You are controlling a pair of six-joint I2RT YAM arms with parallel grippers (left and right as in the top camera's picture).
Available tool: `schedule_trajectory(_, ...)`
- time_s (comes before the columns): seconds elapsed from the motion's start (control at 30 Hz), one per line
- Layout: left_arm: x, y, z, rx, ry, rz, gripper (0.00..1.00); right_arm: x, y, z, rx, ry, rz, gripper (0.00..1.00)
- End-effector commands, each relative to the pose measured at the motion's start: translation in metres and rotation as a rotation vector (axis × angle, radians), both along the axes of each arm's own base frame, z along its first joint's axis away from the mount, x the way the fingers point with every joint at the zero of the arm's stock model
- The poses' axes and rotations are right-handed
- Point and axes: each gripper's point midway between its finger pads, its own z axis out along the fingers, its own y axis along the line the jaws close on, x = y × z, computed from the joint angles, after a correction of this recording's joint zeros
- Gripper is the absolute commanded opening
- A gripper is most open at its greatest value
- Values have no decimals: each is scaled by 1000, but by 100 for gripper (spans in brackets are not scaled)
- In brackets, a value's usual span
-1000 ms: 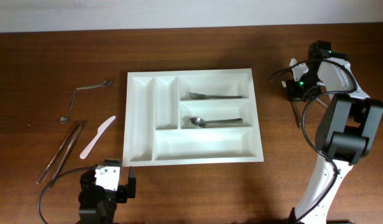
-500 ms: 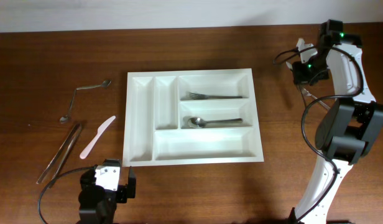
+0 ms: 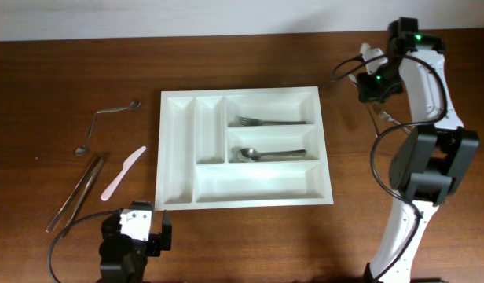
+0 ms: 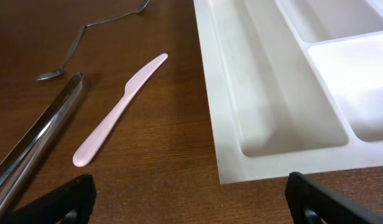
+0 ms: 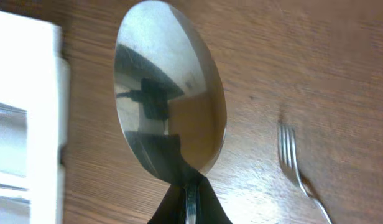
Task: Pack container
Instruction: 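Close the right gripper on the spoon and lift it, then carry the spoon with the right gripper into the middle compartment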
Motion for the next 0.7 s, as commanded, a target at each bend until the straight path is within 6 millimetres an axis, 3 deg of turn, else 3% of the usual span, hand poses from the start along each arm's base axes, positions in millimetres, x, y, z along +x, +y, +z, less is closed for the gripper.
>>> schedule_trajectory(0.0, 0, 1, -1, 15, 0, -4, 99, 15, 22, 39, -1, -98, 68, 4)
schedule_trajectory(0.27, 0, 1, -1, 15, 0, -4, 99, 19, 82, 86, -8, -187, 255, 4)
schedule_trajectory(0.53, 0, 1, -1, 15, 0, -4, 99, 2, 159, 86, -48, -214, 606, 4)
schedule_trajectory(0.67, 0, 1, -1, 15, 0, -4, 99, -6, 183, 85, -55, -218, 704, 4)
